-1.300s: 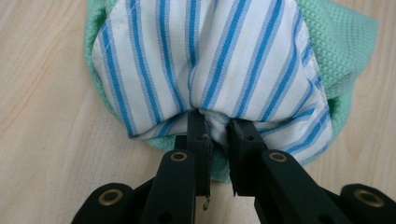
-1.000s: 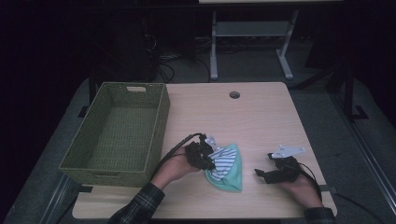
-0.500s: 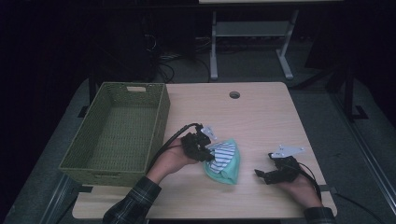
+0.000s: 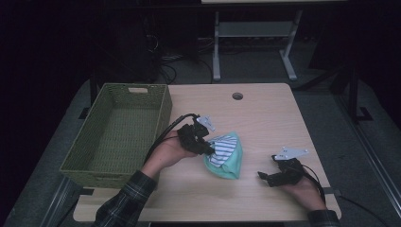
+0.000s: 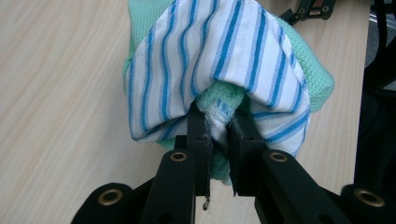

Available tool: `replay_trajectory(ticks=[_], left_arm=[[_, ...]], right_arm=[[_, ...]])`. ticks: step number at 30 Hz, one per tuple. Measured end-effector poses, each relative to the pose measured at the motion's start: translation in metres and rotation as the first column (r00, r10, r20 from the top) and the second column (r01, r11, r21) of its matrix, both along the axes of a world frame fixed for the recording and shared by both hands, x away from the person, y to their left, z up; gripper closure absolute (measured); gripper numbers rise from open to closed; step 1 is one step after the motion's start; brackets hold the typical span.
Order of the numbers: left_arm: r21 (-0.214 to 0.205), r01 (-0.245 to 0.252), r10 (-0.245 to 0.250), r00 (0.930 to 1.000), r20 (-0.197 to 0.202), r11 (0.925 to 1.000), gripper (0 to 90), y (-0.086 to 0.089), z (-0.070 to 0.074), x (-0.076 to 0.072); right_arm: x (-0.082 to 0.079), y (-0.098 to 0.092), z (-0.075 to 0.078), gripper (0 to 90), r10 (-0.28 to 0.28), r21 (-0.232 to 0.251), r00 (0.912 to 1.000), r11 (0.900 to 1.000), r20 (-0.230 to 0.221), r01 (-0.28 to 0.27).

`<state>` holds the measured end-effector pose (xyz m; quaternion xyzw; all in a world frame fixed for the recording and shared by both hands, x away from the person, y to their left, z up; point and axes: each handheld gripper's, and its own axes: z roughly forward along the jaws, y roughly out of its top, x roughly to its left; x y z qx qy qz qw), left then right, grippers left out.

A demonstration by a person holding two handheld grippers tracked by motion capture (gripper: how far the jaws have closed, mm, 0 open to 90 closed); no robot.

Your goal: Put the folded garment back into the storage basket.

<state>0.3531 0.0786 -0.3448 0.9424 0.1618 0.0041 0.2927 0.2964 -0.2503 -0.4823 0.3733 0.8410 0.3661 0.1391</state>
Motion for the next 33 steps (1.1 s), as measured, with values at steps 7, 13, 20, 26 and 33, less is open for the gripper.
replay_trajectory(ticks=[7, 13, 20, 26, 33], left_arm=[[-0.012, -0.024, 0.025, 0.9995, 0.021, 0.9996, 80.0, 0.013, 0.014, 0.001], [-0.014, -0.047, 0.047, 0.9985, 0.028, 0.9988, 80.0, 0.027, 0.023, 0.003], [-0.022, -0.075, 0.076, 0.9965, 0.036, 0.9970, 80.0, 0.044, 0.034, 0.006], [-0.025, -0.106, 0.107, 0.9930, 0.050, 0.9941, 79.9, 0.058, 0.042, 0.008], [-0.034, -0.148, 0.150, 0.9859, 0.073, 0.9884, 79.8, 0.077, 0.055, 0.007]], right_arm=[[0.000, 0.000, 0.000, 10.8, 0.000, 0.002, 1.0000, 1.0000, 0.000, 0.000], [0.000, 0.000, 0.000, 10.8, -0.001, 0.002, 1.0000, 1.0000, 0.002, 0.001], [0.000, 0.000, 0.000, 10.8, -0.001, -0.001, 1.0000, 1.0000, 0.001, 0.001], [0.000, 0.000, 0.000, 10.8, -0.001, -0.001, 1.0000, 1.0000, 0.001, 0.001], [0.000, 0.000, 0.000, 10.8, 0.000, -0.001, 1.0000, 1.0000, 0.001, 0.000]])
